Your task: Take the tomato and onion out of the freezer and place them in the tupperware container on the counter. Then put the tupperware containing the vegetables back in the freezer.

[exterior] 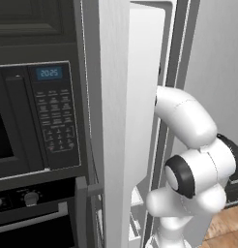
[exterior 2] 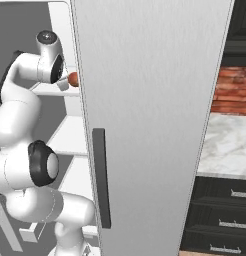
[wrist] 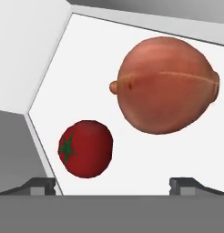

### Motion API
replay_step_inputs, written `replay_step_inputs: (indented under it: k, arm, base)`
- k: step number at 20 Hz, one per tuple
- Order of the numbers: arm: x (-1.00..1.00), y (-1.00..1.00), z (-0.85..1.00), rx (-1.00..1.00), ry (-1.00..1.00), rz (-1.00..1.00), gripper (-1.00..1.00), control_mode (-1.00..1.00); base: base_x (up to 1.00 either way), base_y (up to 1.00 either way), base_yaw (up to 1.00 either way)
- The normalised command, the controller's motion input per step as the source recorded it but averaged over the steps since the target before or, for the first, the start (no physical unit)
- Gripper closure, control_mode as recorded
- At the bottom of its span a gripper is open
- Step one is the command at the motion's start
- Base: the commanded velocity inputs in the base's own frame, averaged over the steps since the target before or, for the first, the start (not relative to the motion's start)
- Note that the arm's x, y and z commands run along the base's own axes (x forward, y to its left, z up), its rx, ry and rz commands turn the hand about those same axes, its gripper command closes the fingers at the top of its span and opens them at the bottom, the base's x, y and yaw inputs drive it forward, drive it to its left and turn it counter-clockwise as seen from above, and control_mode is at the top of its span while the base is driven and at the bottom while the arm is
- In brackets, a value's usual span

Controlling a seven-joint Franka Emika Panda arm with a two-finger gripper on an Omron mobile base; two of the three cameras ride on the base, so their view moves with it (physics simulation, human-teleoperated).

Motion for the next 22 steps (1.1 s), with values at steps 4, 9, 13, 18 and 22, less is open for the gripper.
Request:
replay_step_inputs:
  k: [4,9,13,18,22]
  arm:
    - [0.28,0.15,-0.06,0.0,0.04,0.0,-1.0,-1.0]
    - [0.36,0.06,-0.13,0.0,0.07,0.0,-1.0,-1.0]
    - [0.25,0.02,-0.14,0.0,0.06,0.0,-1.0,-1.0]
    - [0.23,0.11,-0.17,0.0,0.06,0.0,-1.0,-1.0]
    - [0.28,0.18,-0.2,0.0,0.08,0.0,-1.0,-1.0]
  base:
    - [0.0,0.0,0.0]
    - [0.0,0.0,0.0]
    - [0.0,0.0,0.0]
    - [0.0,0.0,0.0]
    - [0.0,0.0,0.0]
